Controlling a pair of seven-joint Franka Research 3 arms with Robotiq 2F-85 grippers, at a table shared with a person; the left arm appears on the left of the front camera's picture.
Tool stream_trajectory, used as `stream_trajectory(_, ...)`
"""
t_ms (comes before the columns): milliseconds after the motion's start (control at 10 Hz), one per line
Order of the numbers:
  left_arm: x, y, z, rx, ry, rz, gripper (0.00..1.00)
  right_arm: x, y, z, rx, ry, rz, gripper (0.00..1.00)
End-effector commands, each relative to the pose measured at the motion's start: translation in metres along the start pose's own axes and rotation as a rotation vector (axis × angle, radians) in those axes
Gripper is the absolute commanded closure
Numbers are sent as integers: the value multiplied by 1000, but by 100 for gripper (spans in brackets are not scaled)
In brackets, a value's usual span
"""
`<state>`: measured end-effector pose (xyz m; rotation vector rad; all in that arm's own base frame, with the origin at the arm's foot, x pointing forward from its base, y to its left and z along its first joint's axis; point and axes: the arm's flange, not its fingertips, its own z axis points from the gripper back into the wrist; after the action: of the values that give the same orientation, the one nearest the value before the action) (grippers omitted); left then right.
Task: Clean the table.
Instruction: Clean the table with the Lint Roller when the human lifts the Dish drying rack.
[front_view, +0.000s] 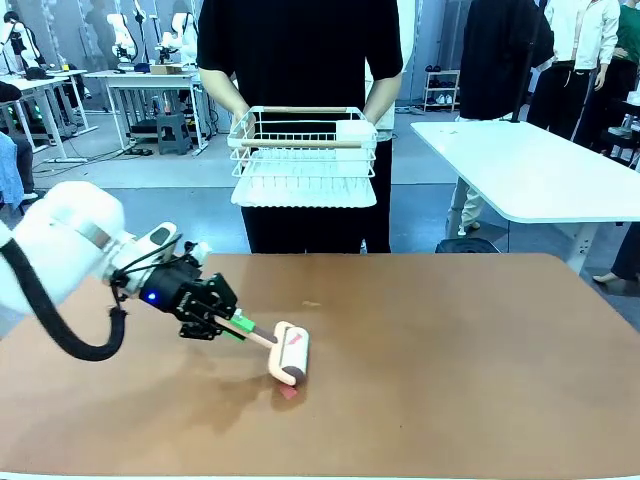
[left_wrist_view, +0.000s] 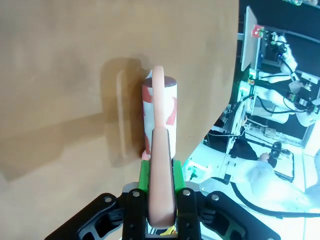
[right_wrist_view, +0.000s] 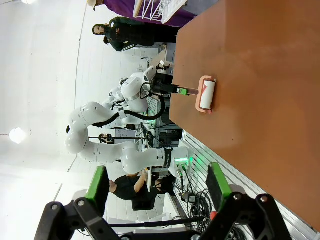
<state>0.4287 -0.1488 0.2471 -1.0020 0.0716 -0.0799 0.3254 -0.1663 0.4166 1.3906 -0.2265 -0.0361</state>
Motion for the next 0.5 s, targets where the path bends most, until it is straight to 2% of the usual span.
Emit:
stream_trajectory(0, 17, -16, -33, 9, -13, 8, 79, -1, 2, 0, 4, 0, 5, 0)
stream_trajectory(400, 22, -62, -107, 11, -5, -40, 79, -1, 2, 0, 4, 0, 5, 0)
